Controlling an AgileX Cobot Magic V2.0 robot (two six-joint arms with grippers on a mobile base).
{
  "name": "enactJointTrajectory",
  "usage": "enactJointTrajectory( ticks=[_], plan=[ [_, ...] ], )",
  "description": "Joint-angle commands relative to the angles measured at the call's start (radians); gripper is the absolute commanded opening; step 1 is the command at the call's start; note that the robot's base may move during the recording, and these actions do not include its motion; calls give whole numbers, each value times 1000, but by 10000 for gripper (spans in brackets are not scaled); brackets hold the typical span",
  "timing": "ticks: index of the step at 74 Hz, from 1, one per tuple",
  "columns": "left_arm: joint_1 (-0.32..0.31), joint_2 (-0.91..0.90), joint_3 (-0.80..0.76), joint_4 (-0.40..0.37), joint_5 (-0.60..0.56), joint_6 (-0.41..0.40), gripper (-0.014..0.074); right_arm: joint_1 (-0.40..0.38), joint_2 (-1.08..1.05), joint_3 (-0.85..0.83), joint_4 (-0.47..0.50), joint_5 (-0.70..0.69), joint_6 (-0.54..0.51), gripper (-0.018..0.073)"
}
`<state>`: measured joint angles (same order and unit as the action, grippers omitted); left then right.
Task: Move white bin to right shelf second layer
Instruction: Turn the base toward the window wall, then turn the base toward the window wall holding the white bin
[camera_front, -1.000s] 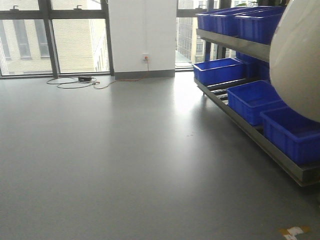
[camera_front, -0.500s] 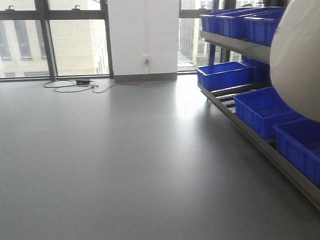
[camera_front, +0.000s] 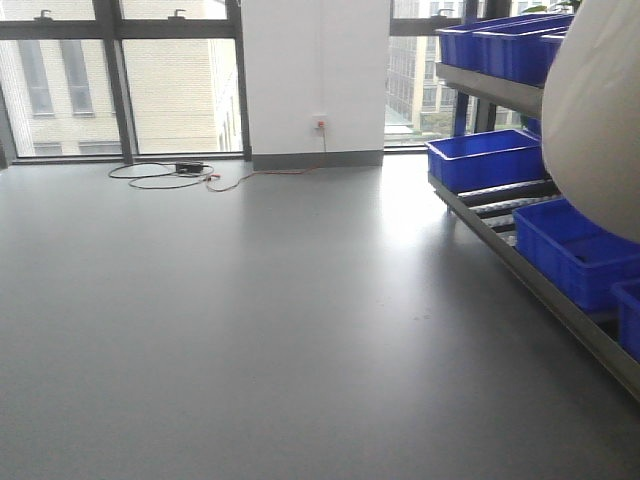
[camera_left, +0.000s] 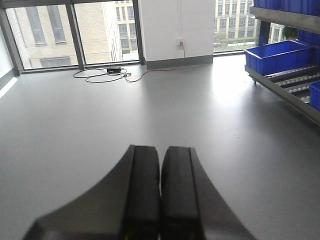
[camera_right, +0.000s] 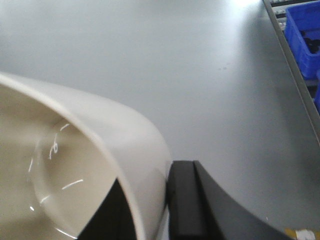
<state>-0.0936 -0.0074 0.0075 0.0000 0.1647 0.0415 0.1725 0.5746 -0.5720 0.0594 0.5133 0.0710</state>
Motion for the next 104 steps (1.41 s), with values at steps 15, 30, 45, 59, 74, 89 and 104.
enactJointTrajectory(
  ticks=[15, 30, 45, 59, 74, 89, 104],
  plan=[
    [-5, -14, 37, 0, -87, -3, 85, -7, -1, -31, 9, -104, 1, 56],
    [-5, -14, 37, 0, -87, -3, 85, -7, -1, -31, 9, -104, 1, 56],
    [-5, -14, 37, 0, -87, -3, 85, -7, -1, -31, 9, -104, 1, 56],
    [-5, -14, 37, 0, -87, -3, 85, -7, -1, -31, 9, -104, 1, 56],
    [-5, -14, 37, 0, -87, -3, 85, -7, -1, -31, 9, -104, 1, 56],
    [-5, -14, 37, 0, -87, -3, 85, -7, -1, -31, 9, -104, 1, 56],
    [-5, -14, 37, 0, -87, -3, 85, -7, -1, -31, 9, -104, 1, 56]
  ],
)
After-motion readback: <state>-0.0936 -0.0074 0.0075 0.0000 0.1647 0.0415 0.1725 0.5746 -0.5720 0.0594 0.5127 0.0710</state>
